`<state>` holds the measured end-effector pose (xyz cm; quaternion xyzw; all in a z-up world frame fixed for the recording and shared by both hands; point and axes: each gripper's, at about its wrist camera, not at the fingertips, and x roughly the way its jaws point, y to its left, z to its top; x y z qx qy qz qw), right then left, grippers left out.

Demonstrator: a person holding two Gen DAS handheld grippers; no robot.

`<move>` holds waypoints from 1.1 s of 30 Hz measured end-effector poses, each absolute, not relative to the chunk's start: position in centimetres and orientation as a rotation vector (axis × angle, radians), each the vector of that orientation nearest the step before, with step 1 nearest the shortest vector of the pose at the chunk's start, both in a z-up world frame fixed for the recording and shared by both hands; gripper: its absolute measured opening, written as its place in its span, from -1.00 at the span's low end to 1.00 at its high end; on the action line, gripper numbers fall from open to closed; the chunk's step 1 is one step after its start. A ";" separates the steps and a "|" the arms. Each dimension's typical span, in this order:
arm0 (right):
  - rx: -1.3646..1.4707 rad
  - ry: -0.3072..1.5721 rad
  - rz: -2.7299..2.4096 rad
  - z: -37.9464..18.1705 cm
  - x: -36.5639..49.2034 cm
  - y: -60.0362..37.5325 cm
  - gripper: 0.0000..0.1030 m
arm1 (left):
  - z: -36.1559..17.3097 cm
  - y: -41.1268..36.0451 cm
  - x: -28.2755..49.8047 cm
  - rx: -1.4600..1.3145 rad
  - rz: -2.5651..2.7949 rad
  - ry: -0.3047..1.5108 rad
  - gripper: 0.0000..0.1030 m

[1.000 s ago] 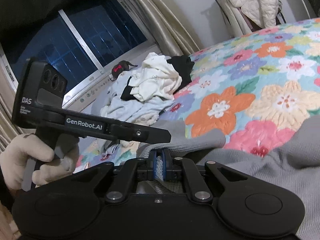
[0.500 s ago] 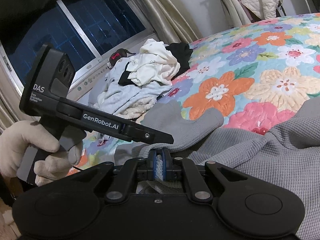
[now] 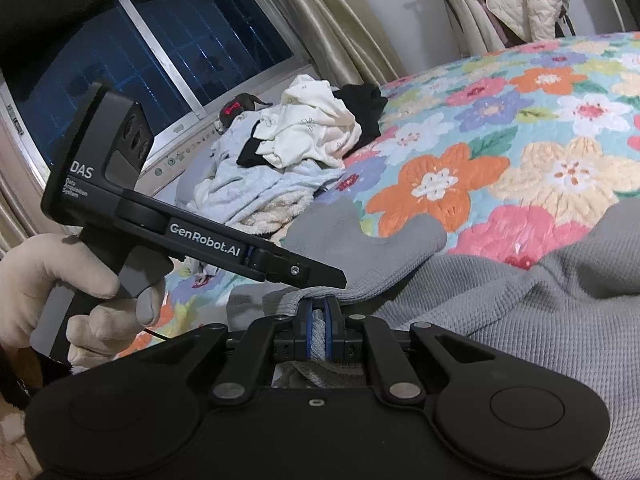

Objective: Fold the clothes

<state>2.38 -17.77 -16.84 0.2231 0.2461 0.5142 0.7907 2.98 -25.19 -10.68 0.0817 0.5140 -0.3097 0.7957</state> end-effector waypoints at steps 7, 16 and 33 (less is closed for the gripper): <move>0.480 0.509 1.171 -16.6 1.9 -17.7 -0.83 | -11.9 -24.7 3.3 0.193 -0.644 1.143 0.37; 0.324 0.591 1.228 -17.6 0.4 -15.6 -0.83 | -13.2 -24.5 2.1 0.296 -0.662 1.086 0.08; 0.345 0.583 1.063 -17.2 1.9 -20.0 -0.82 | -13.1 -24.1 2.2 0.274 -0.685 1.072 -0.26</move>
